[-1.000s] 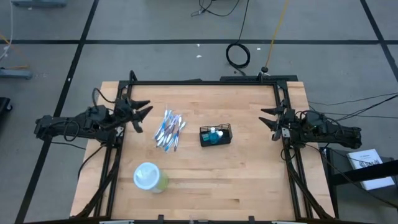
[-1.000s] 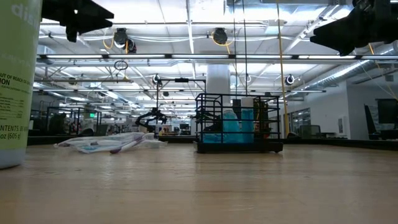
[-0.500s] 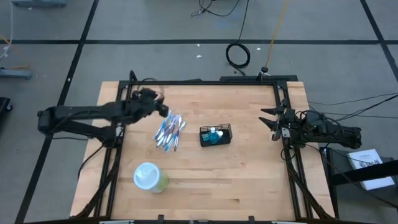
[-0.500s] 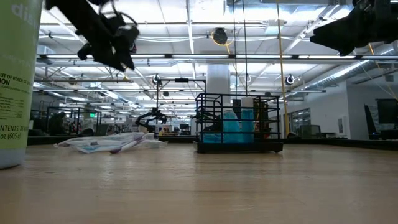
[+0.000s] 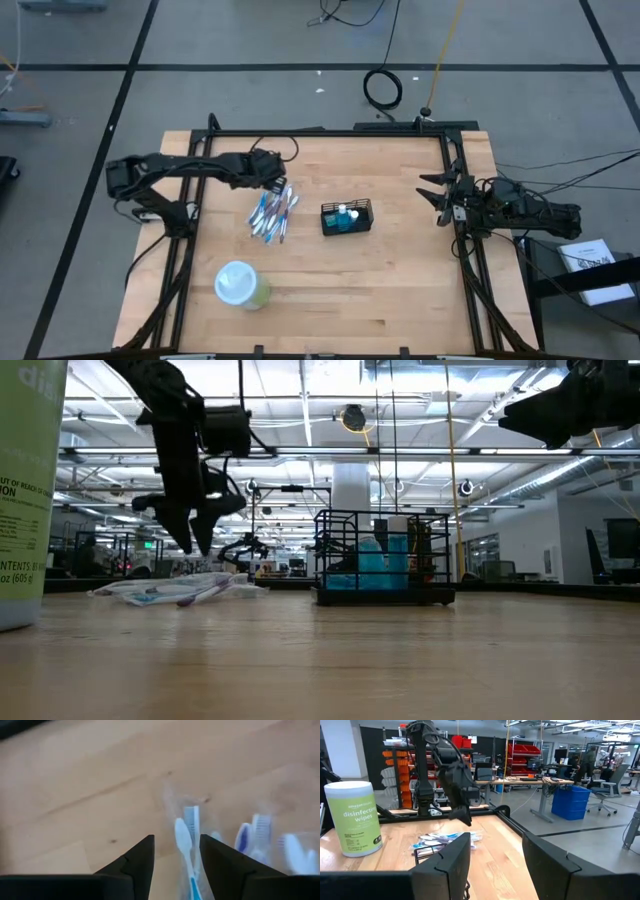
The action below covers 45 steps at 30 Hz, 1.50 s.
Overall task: Pick & Place toothbrushing station
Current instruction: Put the blue toothbrush into the black mesh organizer
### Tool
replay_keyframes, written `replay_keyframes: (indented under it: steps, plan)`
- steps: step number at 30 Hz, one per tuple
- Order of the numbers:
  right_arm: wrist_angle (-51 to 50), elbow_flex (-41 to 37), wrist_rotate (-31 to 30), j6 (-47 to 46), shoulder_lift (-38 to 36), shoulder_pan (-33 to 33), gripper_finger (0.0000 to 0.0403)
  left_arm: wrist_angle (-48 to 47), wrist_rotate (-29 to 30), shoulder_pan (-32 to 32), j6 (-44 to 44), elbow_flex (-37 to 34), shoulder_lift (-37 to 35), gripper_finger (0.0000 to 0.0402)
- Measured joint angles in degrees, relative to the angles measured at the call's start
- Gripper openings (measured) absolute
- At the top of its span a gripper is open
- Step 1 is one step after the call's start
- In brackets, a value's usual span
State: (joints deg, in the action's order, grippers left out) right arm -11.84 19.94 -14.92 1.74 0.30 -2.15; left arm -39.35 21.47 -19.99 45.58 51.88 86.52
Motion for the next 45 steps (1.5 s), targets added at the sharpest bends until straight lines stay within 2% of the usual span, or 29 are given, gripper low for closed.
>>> replay_keyframes:
  steps: [17, 41, 45]
  plan:
    - [0.0, 0.0, 0.0, 0.0, 0.0, 0.0, 0.0171, 4.6, -1.5, -0.9, -0.3, 0.0, 10.2, 0.0152]
    - [0.0, 0.0, 0.0, 0.0, 0.0, 0.0, 0.0171, 5.0, -1.6, -1.8, -0.4, 0.0, 10.4, 0.0151]
    - [0.0, 0.0, 0.0, 0.0, 0.0, 0.0, 0.0171, 4.7, -1.6, -1.7, -0.5, 0.4, 10.1, 0.0135]
